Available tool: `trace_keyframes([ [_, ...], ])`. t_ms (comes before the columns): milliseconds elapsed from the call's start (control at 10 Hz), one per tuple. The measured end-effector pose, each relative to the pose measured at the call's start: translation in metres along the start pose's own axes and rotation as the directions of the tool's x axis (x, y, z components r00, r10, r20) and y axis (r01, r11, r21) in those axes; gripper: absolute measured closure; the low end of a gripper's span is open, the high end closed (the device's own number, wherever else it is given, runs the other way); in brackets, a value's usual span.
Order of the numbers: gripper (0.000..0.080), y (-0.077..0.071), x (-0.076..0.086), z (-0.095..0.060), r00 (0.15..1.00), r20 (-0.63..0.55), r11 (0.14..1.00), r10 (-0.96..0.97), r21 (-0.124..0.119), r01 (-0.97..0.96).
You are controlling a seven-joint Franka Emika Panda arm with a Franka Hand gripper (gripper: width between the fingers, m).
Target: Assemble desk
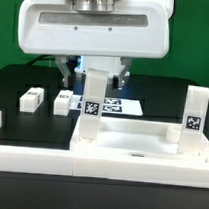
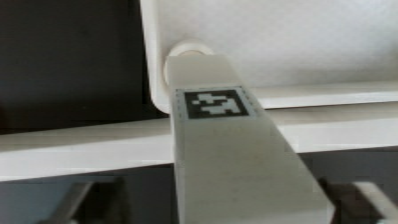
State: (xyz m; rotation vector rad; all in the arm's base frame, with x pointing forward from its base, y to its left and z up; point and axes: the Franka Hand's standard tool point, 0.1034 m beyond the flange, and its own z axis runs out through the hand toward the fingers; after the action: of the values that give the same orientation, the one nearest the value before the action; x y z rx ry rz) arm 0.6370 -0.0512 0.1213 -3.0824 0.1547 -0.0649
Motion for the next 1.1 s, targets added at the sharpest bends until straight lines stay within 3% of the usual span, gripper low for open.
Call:
trace_keyframes([
  [100,0.0490,0.000,0.000,0.000,1.000,0.000,1.000,0.002,0.000,-0.002],
  [500,0.0509,0.009,-0.001,0.001,0.935,-0.046,0.936,0.352,0.004,-0.352],
  [800,0.0509,0.012,-0.007,0.001,0.739,-0.071,0.743,0.669,0.050,-0.668],
  [1100,0.0509,0.010,-0.010,0.002,0.464,-0.004,0.462,0.886,0.103,-0.881],
])
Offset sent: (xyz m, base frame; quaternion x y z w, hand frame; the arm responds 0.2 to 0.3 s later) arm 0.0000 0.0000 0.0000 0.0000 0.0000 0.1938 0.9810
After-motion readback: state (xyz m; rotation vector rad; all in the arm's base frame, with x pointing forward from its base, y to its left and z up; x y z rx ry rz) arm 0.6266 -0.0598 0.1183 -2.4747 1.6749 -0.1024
